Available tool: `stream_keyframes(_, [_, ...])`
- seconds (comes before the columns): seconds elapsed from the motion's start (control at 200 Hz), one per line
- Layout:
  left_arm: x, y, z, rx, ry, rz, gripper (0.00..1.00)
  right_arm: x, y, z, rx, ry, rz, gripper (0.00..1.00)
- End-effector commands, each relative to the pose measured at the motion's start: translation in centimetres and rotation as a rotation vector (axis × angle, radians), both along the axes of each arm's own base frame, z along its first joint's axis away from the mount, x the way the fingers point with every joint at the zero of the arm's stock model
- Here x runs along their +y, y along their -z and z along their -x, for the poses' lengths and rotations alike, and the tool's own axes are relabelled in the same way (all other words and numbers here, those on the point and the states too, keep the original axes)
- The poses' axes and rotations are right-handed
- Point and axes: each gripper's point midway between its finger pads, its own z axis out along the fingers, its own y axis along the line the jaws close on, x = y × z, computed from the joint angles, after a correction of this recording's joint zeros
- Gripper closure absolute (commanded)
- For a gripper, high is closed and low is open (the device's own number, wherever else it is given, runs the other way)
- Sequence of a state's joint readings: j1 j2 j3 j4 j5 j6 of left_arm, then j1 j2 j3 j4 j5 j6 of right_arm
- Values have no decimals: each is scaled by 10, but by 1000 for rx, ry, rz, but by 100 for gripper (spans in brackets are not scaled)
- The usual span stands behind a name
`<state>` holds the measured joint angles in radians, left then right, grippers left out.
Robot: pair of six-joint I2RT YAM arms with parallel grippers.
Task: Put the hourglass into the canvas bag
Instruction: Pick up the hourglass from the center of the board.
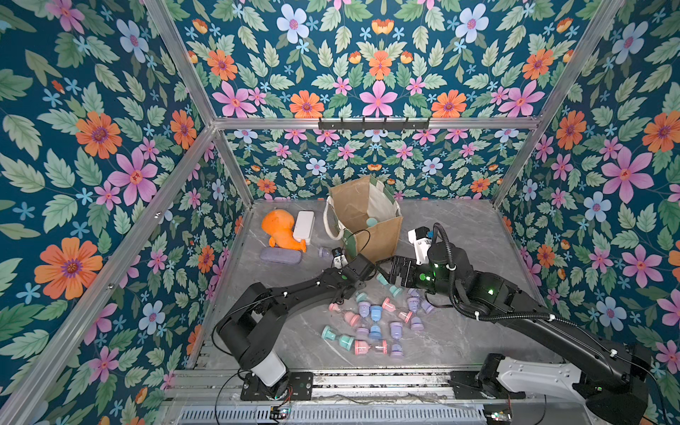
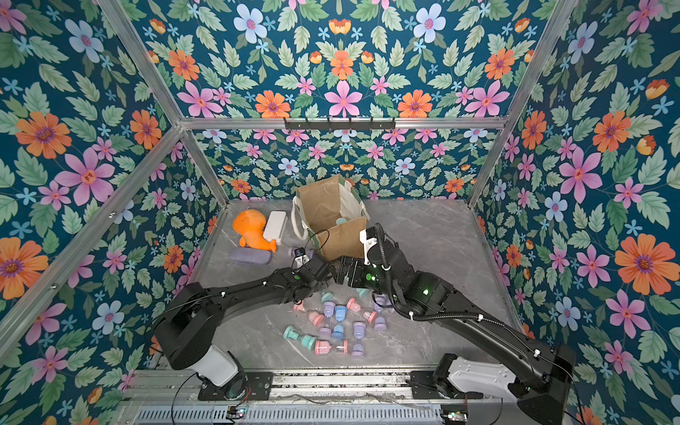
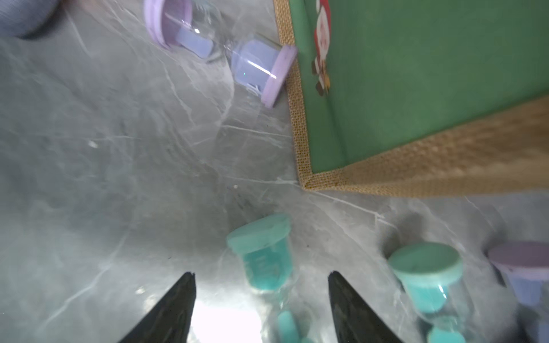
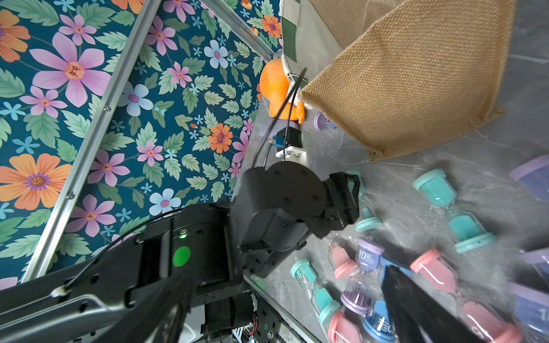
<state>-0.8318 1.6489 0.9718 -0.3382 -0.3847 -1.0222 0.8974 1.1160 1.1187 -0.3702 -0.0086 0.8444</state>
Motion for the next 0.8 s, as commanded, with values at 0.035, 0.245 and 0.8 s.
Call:
stream_keyframes(0.035, [-2,8,-12,-5,-68,-14,28,-4,2,-4,-1,27,10,1])
stream_keyframes(0.245, [5,21,-14,-8,-138,-33,31,-10,0,-5,-11,36,-9,1])
stream_keyframes(0.8, [3,53,-12,40,-181,-35,45,-1,-1,-1,-8,-15,-58,1])
